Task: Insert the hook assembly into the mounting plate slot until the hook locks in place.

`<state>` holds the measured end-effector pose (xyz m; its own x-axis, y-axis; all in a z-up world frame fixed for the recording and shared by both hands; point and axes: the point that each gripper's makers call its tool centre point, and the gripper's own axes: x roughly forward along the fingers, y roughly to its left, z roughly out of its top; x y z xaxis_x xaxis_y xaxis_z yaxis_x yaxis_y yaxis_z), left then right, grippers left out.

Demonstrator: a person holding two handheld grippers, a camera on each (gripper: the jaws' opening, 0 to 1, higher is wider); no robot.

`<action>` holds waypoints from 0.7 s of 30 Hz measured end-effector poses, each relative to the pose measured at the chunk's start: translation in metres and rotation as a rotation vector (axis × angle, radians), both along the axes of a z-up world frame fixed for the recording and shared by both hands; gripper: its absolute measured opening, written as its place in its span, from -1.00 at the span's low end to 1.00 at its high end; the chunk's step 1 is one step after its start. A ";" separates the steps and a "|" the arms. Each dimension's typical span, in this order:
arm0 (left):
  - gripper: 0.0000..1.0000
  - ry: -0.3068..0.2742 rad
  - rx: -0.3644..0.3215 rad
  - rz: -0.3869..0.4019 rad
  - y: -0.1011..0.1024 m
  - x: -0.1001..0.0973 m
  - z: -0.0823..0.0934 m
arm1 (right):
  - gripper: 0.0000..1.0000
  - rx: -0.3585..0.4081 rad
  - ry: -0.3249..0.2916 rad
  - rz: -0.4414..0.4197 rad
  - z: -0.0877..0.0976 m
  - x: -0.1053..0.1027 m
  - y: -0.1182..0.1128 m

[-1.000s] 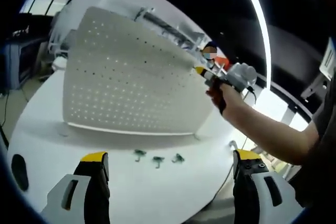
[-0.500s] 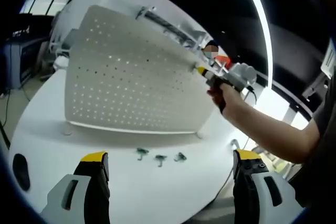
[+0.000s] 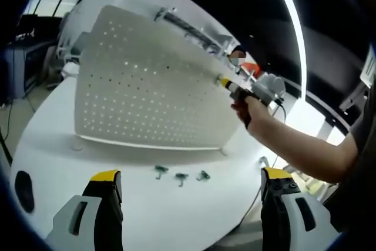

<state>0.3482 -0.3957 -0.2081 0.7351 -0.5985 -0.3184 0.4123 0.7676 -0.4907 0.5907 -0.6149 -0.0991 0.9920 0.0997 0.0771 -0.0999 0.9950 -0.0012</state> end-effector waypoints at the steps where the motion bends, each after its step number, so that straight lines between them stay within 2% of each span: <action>1: 1.00 0.000 0.000 0.001 0.000 0.000 0.000 | -0.99 -0.006 0.004 -0.002 -0.001 0.000 0.000; 3: 1.00 0.002 0.001 0.001 0.001 0.000 -0.001 | -0.99 -0.010 0.001 -0.003 -0.002 0.000 0.000; 8: 1.00 0.000 0.002 0.000 0.000 -0.002 -0.001 | -0.98 -0.085 0.016 -0.010 -0.001 0.000 0.001; 13: 1.00 -0.004 0.004 -0.001 0.000 -0.003 0.001 | -0.92 -0.042 0.031 -0.011 -0.002 0.001 0.000; 17: 1.00 -0.006 0.003 0.005 0.003 -0.004 0.001 | -0.83 -0.020 0.024 -0.003 0.005 -0.002 0.000; 21: 1.00 -0.010 0.001 0.008 0.003 -0.004 0.002 | -0.81 -0.031 0.018 0.010 0.011 -0.007 0.002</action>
